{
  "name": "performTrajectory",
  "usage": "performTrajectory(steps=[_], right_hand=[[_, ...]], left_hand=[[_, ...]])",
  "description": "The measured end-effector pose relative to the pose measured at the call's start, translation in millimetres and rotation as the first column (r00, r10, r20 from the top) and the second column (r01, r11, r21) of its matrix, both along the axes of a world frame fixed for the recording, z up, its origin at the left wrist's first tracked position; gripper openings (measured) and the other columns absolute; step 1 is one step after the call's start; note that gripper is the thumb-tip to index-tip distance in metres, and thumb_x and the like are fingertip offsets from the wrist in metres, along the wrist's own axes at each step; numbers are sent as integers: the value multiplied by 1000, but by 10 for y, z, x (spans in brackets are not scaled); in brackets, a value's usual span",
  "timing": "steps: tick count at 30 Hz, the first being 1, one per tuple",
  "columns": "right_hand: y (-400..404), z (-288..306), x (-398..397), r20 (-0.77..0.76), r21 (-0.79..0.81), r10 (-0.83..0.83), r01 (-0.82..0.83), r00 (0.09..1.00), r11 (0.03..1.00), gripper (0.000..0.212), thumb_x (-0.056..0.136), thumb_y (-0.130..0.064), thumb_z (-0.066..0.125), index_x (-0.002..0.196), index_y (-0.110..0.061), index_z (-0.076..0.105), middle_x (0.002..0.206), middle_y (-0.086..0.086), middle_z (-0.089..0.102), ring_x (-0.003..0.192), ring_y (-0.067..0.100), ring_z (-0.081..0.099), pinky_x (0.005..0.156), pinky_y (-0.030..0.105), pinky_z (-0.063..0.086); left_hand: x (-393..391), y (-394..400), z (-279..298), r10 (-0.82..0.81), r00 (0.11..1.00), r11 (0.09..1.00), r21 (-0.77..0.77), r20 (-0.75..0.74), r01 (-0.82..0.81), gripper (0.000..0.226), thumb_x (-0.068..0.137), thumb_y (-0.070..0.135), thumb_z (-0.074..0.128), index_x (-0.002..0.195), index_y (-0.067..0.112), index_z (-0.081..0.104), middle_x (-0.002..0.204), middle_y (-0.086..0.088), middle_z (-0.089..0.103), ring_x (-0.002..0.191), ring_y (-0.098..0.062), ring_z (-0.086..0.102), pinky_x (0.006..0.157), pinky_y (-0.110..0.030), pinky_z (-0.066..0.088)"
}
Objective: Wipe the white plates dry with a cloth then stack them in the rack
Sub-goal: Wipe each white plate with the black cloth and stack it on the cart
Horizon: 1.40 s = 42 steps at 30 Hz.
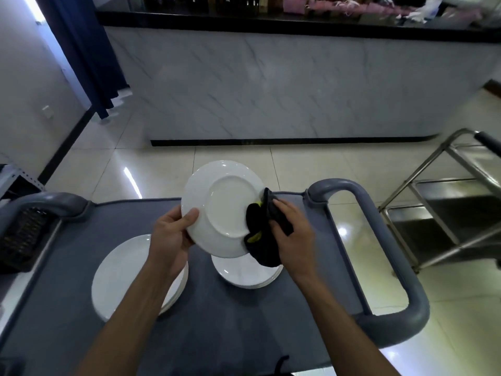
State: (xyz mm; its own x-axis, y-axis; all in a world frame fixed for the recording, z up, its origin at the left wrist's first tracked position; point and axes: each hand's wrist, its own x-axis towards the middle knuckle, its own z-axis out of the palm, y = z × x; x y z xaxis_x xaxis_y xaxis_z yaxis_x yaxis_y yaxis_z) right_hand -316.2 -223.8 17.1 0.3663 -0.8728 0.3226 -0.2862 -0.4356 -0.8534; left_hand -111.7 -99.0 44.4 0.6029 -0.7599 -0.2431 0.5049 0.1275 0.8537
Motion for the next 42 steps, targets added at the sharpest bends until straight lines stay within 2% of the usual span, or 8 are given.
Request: performTrajectory(steps=[4, 9, 15, 18, 21, 26, 32, 42], right_hand=[[55, 33, 39, -46, -15, -90, 90, 995, 996, 41, 93, -8, 67, 131, -23, 64, 133, -17, 58, 124, 0, 53, 105, 15, 40], [137, 86, -29, -171, -125, -142, 121, 975, 985, 44, 92, -4, 67, 134, -20, 63, 140, -10, 53, 131, 7, 48, 110, 17, 35], [256, 173, -181, -177, -226, -281, 239, 943, 944, 42, 91, -3, 69, 131, -15, 65, 139, 2, 57, 129, 17, 53, 111, 25, 41], [319, 169, -283, -187, -247, -328, 279, 926, 928, 43, 91, -4, 70, 131, -17, 65, 139, 0, 57, 129, 17, 53, 110, 31, 43], [357, 148, -404, -194, -260, -342, 288, 920, 922, 43, 91, -6, 70, 132, -17, 64, 139, -1, 57, 129, 18, 53, 108, 37, 46], [393, 116, -609, -198, -277, -326, 267, 924, 923, 42, 90, -3, 70, 131, -13, 65, 139, 3, 57, 128, 21, 53, 109, 39, 45], [401, 32, -780, -225, -244, -249, 193, 942, 950, 41, 90, -6, 70, 130, -14, 66, 138, 3, 57, 127, 20, 53, 109, 31, 43], [340, -51, -998, -226, -125, -43, 15, 973, 992, 39, 93, -6, 67, 131, -12, 65, 138, 5, 56, 128, 24, 51, 109, 42, 43]], left_hand=[[129, -54, -51, -41, 963, 997, 72, 265, 23, 17, 93, 9, 65, 99, 20, 76, 94, -2, 78, 83, -15, 72, 67, -27, 59], [165, -193, -172, -144, 801, 986, 148, 581, 70, 24, 91, 10, 70, 90, 34, 75, 81, 17, 75, 75, -1, 66, 68, -20, 55], [108, -331, -333, -219, 384, 976, 196, 897, 97, 13, 89, 18, 68, 77, 19, 69, 61, 3, 59, 57, -16, 53, 54, -32, 44], [10, -341, -404, -226, 177, 967, 198, 958, 161, 10, 92, 13, 67, 93, 15, 77, 64, -2, 65, 55, -25, 59, 51, -38, 50], [-89, -346, -478, -244, 43, 957, 233, 969, 172, 17, 91, 11, 67, 103, 14, 79, 77, -7, 75, 62, -31, 67, 58, -41, 57], [-311, -342, -592, -204, -165, 968, 224, 965, 117, 23, 77, -2, 75, 92, 14, 80, 85, -2, 78, 74, -27, 73, 57, -35, 59], [-565, -335, -765, -251, -254, 963, 268, 934, 33, 24, 71, -7, 67, 83, 12, 76, 72, -4, 73, 66, -29, 71, 46, -35, 52], [-877, -205, -1054, -346, -300, 928, 371, 889, 27, 32, 70, -7, 78, 99, 8, 76, 102, -10, 76, 86, -34, 72, 67, -43, 60]])
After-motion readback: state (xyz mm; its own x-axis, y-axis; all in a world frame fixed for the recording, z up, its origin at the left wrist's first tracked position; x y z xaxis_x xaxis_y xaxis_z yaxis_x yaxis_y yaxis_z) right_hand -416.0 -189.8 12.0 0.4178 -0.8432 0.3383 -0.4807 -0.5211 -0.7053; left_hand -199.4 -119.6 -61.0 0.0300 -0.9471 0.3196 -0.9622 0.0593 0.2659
